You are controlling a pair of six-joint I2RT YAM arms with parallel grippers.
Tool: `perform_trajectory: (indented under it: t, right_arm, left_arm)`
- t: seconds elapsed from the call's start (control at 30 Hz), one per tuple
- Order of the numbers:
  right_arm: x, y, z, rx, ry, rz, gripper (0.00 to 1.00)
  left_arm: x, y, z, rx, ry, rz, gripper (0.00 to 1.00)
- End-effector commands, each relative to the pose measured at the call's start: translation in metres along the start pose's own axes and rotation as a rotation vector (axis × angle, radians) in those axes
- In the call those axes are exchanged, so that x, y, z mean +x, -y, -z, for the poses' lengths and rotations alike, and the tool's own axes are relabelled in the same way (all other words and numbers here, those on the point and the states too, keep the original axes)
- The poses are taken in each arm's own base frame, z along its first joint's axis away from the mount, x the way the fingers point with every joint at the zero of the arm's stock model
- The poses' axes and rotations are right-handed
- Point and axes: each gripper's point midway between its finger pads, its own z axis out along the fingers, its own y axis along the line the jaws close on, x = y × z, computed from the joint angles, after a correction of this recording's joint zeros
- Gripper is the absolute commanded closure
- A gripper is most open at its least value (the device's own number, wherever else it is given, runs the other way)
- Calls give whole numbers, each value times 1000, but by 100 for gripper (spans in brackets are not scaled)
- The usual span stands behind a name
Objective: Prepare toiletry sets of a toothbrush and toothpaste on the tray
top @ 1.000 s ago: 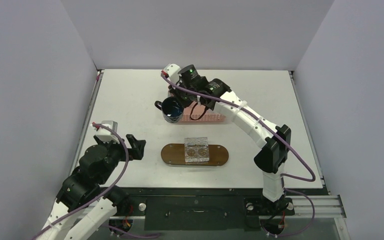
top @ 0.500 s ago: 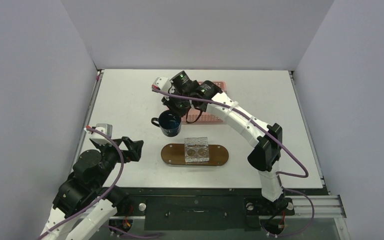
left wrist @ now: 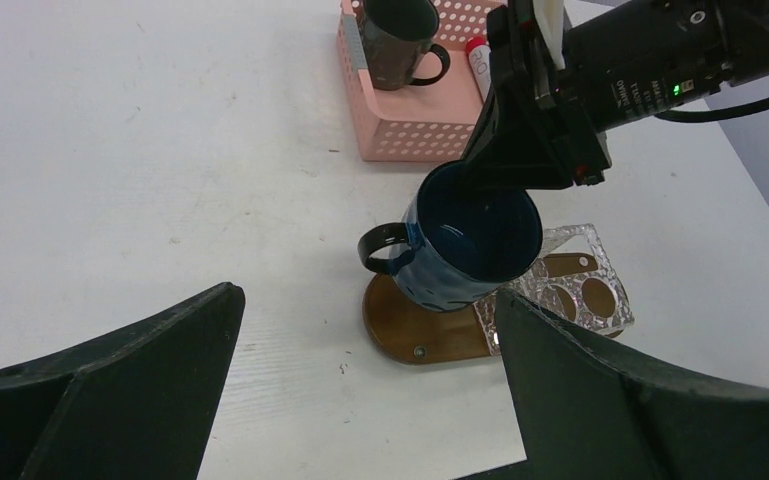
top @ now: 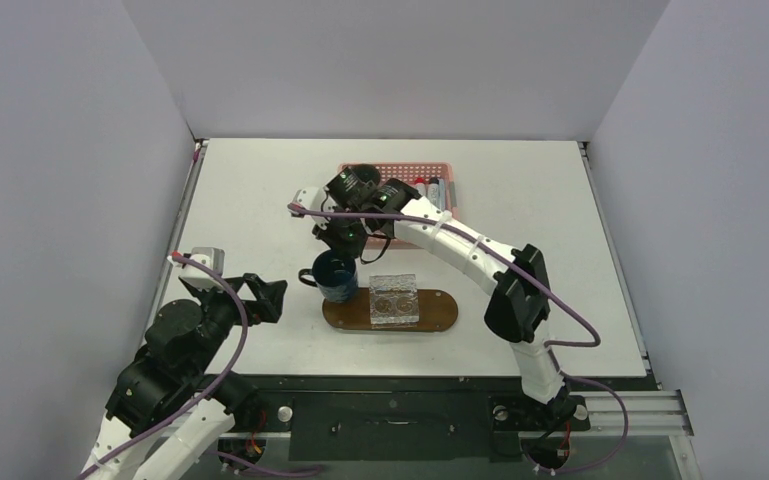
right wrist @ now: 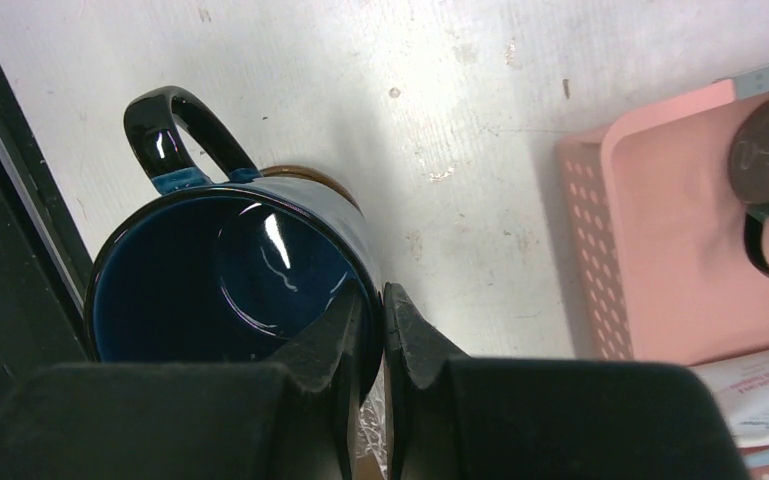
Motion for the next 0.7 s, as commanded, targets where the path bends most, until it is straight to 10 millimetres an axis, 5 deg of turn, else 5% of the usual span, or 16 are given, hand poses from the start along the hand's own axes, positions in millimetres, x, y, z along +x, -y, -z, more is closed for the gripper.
perform_trajectory:
  t: [0.0, 0.67]
  right_arm:
    - [-20, -11, -1, -37, 101, 37, 100]
    - [-3, -20, -30, -6, 164, -20, 100]
  left_arm:
    - [-10, 5, -1, 25, 41, -3, 4]
    - [-8, 6, -4, 31, 26, -8, 4]
